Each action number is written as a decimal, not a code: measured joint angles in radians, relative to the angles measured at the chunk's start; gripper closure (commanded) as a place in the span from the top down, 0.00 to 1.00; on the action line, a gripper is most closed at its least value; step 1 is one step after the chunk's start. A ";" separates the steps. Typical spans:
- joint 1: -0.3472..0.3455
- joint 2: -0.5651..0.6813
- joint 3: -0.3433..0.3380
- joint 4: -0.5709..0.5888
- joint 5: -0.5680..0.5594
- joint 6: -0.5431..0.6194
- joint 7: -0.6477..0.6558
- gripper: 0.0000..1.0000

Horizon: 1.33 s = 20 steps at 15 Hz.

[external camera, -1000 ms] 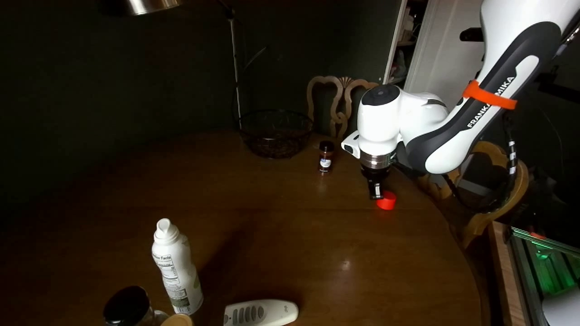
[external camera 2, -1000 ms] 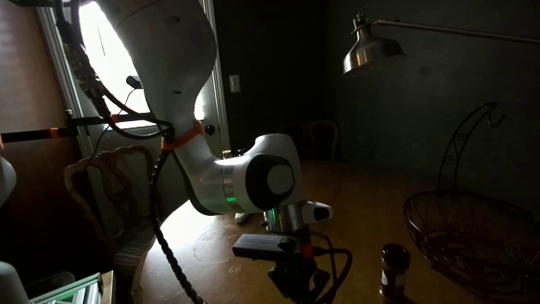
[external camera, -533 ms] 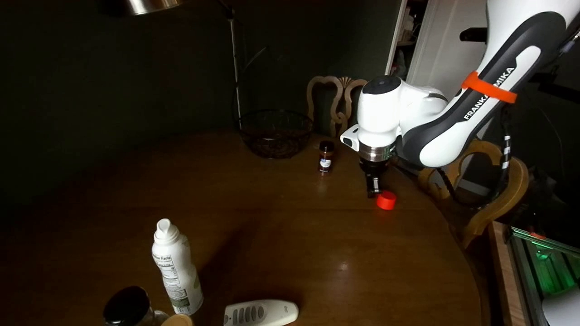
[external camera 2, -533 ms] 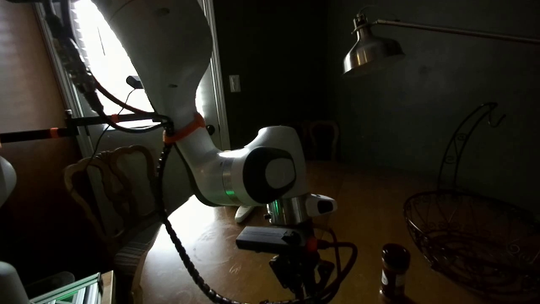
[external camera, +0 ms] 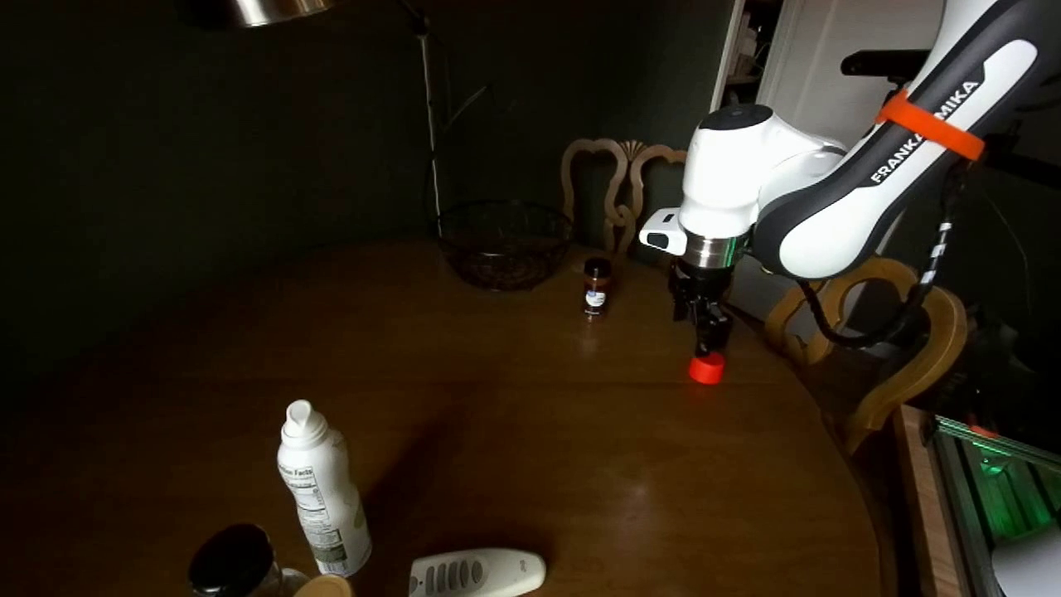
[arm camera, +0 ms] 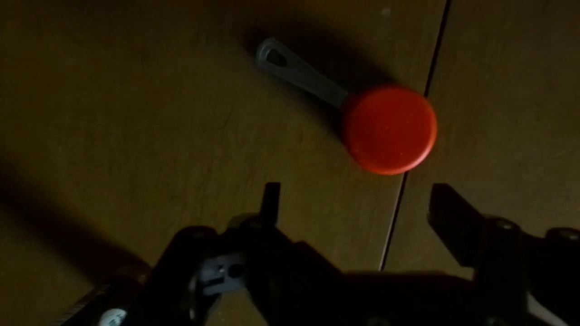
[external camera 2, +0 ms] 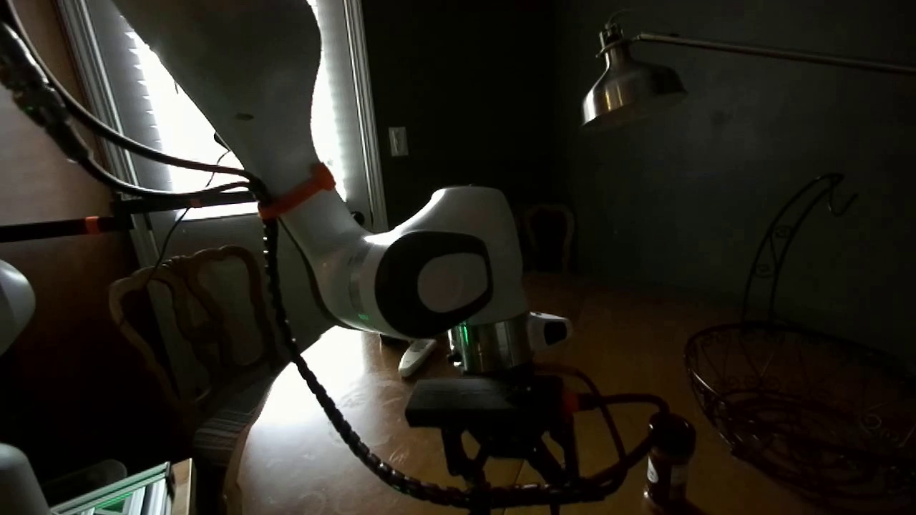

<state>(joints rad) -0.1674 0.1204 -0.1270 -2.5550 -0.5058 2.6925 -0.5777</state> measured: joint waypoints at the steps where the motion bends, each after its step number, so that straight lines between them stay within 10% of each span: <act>1: -0.004 -0.008 0.003 -0.020 0.028 0.003 -0.071 0.99; 7: -0.006 -0.035 0.020 -0.065 0.104 0.002 -0.233 1.00; 20: -0.002 -0.016 -0.023 -0.063 -0.116 0.003 -0.224 1.00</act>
<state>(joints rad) -0.1698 0.1049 -0.1502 -2.6183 -0.6216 2.6955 -0.8021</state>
